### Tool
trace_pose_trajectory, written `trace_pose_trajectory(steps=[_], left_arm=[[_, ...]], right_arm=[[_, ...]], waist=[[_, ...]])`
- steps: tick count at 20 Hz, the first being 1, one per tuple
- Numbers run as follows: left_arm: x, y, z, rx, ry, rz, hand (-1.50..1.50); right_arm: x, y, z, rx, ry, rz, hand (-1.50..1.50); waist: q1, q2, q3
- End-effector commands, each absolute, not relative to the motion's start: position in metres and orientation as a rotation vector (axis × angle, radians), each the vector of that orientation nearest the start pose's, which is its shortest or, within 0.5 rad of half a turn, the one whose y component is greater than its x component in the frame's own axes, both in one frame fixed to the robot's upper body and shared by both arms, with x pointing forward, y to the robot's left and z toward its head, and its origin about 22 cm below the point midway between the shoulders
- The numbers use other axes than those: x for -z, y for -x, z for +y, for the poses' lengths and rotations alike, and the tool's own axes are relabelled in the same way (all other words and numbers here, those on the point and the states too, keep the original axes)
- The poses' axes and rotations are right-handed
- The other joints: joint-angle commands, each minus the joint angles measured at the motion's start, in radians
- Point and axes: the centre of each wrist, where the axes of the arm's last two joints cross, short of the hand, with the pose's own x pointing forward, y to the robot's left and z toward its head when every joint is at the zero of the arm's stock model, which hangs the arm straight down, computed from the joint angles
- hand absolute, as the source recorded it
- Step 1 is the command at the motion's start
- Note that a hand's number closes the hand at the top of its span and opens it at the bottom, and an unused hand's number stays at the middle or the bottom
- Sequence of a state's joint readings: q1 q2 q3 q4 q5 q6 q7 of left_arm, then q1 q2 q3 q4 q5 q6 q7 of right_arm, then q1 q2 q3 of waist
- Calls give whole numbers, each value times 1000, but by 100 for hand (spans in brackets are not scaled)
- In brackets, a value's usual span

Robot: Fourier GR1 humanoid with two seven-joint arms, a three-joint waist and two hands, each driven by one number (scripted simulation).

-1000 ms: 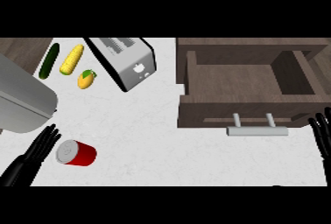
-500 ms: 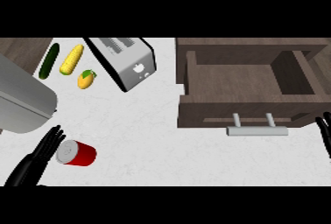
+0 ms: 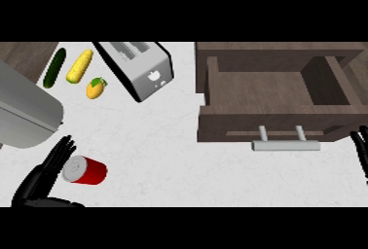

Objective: Pick up the can, place it into the drawer and close the drawer

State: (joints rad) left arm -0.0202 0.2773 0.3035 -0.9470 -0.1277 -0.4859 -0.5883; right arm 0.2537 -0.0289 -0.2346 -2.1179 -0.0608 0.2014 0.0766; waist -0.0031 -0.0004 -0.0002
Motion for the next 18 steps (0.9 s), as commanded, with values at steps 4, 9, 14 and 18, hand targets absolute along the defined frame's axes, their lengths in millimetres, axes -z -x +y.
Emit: trace_pose_trajectory(steps=[4, 9, 14, 18], left_arm=[[109, -203, 375, 219, 73, -1517, -150], [109, -200, 361, 219, 68, -1533, -150], [103, -235, 347, 216, 89, -1516, -150], [112, -237, 354, 235, 110, -1531, -150]], right_arm=[[-86, -163, -298, 5, 193, -1817, -150], [-86, -142, -313, 2, 159, -1799, -150], [-93, -159, -289, -5, 172, -1797, -150], [-89, -151, -292, 13, 173, -1812, -150]], waist=[[0, 0, 0], [0, -1, 0], [0, 0, 0], [-4, 1, 0]])
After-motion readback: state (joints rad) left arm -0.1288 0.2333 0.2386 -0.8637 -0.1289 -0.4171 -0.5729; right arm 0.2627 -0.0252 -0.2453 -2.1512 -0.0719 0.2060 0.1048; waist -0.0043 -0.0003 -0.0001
